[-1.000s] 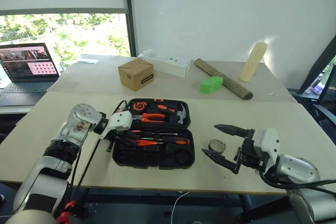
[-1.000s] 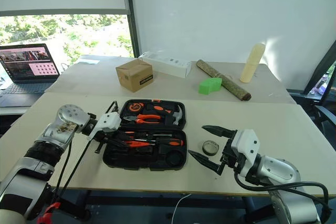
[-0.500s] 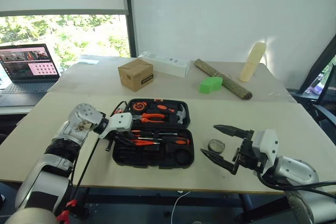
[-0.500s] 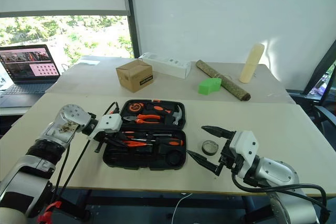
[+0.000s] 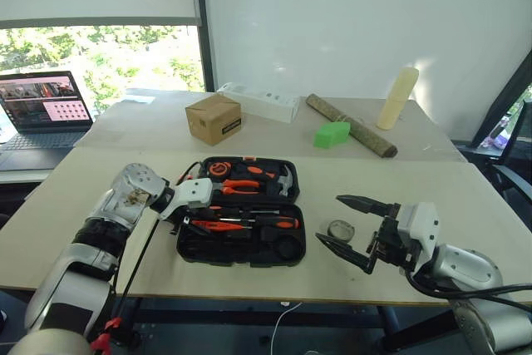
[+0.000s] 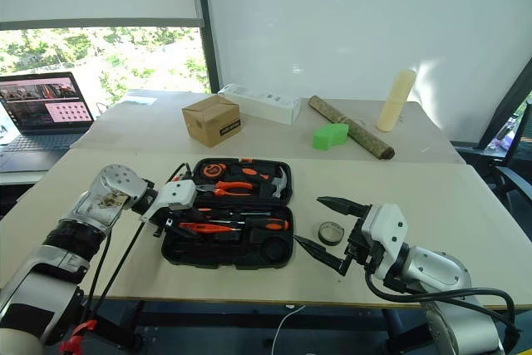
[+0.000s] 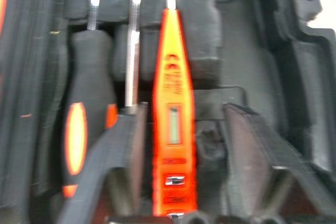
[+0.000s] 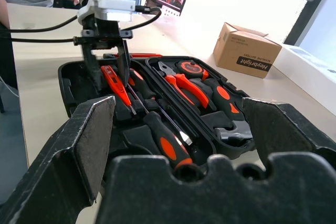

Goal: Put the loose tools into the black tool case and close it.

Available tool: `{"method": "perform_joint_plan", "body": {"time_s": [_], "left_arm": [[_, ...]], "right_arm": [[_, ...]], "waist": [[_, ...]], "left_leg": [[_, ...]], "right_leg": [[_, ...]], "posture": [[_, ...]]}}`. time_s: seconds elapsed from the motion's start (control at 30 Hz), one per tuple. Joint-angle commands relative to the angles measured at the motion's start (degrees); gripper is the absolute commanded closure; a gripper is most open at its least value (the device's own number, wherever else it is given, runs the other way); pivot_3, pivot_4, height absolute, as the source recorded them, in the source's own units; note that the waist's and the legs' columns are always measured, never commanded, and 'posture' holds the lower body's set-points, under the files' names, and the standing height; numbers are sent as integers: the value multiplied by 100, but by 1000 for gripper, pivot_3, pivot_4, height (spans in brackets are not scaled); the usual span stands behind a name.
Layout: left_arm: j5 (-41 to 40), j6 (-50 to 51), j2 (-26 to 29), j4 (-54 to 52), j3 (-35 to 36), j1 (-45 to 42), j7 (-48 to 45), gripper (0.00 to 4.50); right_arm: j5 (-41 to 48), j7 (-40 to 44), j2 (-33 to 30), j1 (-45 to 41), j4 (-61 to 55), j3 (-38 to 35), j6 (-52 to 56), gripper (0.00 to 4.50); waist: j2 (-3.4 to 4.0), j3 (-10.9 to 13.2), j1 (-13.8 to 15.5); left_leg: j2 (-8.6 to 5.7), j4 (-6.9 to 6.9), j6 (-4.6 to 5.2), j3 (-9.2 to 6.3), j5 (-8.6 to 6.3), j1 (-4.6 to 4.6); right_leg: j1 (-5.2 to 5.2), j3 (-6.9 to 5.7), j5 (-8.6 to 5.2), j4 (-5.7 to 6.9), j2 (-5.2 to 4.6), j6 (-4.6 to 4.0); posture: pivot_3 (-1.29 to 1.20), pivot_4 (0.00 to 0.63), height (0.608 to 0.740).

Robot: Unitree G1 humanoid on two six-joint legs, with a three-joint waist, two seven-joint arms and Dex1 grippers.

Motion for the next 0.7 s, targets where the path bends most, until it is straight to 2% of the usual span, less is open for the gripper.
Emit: {"method": "perform_joint_plan", "body": {"time_s": [0.03, 0.13, 0.23, 0.27, 0.3, 0.43, 0.53, 0.7], "left_arm": [[-576, 127, 251, -587, 284, -96, -154, 1532], [-993, 414, 435, -722, 478, -171, -183, 1532], [-764, 36, 256, -304, 581, -163, 192, 1532], [-760, 73, 186, -223, 612, -152, 280, 2058], [-792, 124, 123, -179, 634, -132, 302, 2210], [-846, 171, -57, 13, 625, -6, 284, 3455], [-1112, 787, -175, -222, 696, 142, 209, 4475], [-707, 524, -122, -276, 522, 315, 425, 4475]], "right_arm": [[157, -41, -22, -50, -176, -103, 36, 0], [155, -44, -30, -10, -171, -138, 37, 0], [130, -100, 16, 21, -214, -88, 39, 0], [130, -123, 30, 20, -231, -73, 51, 0], [129, -136, 37, 26, -245, -63, 55, 0], [133, -139, 31, 47, -254, -42, 54, 0], [142, -120, 7, 3, -202, -53, 56, 0], [138, -135, 23, -57, -159, -37, 62, 0]], "waist": [[0, 0, 21], [0, 1, 19], [0, 1, 28], [1, 1, 35], [0, 1, 36], [0, 1, 28], [0, 1, 24], [0, 1, 15]], "left_leg": [[0, 2, 1, -2, -1, -3], [0, 3, 3, -3, -2, -9], [-3, 1, 3, -2, -2, -7], [-4, 1, 3, -3, -2, -6], [-6, 1, 4, -3, -2, -4], [-6, 5, 6, -1, -3, -7], [-5, 2, 6, -1, -3, -8], [-4, 2, 5, -2, -3, -7]], "right_leg": [[-1, -1, 0, -2, -1, 0], [-3, -1, 0, -7, -1, 1], [-1, -1, -2, -13, -1, 4], [2, -2, -2, -14, -2, 5], [5, -2, -3, -14, -3, 6], [4, -2, -2, -14, -3, 7], [2, -2, -2, -15, -1, 6], [2, -1, -2, -15, 0, 6]], "posture": [[0, 150, 740], [0, 150, 740], [0, 150, 740], [0, 150, 740], [0, 150, 740], [0, 150, 740], [0, 150, 740], [0, 150, 740]]}}
